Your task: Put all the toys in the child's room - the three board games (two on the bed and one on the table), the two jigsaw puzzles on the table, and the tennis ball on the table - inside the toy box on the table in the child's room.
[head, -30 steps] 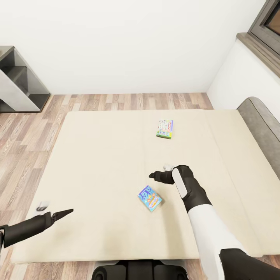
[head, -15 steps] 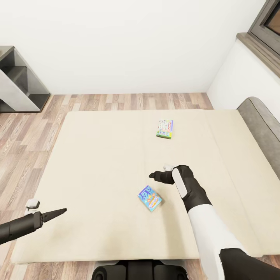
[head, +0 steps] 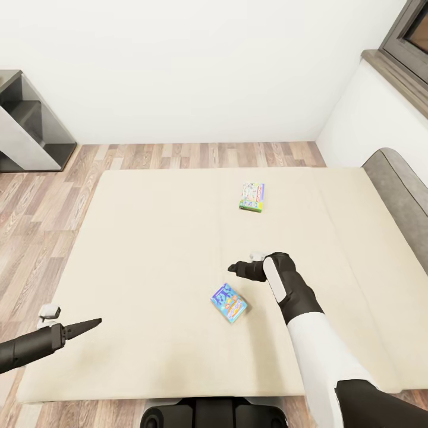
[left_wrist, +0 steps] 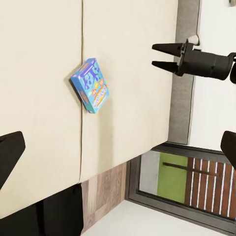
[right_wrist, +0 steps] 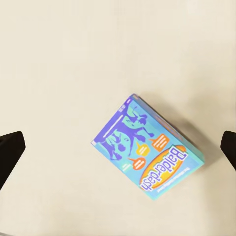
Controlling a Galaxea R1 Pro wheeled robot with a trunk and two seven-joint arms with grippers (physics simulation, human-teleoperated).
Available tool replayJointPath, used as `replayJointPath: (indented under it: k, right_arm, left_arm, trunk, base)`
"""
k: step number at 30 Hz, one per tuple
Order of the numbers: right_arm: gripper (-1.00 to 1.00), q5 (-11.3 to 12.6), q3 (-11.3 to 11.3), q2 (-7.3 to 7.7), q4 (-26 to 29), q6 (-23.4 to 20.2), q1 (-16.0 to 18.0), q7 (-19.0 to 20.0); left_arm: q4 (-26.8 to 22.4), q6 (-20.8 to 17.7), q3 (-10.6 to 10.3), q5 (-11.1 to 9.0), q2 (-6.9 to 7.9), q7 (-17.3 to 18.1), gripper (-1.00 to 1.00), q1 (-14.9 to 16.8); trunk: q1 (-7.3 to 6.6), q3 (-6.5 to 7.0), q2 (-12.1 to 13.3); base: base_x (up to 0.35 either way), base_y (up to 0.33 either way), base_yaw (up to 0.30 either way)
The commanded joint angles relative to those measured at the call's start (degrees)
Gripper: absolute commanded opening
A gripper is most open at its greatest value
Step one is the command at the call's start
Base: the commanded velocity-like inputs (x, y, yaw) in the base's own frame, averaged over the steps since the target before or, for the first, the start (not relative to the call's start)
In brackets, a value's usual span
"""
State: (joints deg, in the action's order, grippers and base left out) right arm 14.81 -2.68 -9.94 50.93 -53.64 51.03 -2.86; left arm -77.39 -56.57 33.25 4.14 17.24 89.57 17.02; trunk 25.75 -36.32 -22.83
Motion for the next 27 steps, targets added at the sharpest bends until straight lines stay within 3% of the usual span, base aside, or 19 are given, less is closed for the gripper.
replayJointPath:
  k: [1,27]
  right_arm:
    - [1.00,0.4,-0.2,-0.06,0.0,-0.2,0.0,-0.3]
    - [1.00,0.4,-0.1,-0.06,0.1,0.1,0.1,-0.3]
  left_arm:
    - [0.0,-0.6,0.1,0.5,0.00,0.4,1.00,0.0]
    - [0.0,-0.5,0.1,0.5,0.03,0.4,1.00,0.0]
  trunk:
    - [0.03,-0.11,-0.1]
    - [0.03,-2.29,-0.1]
  base:
    - [0.000,0.000,0.021]
    - [0.000,0.000,0.056]
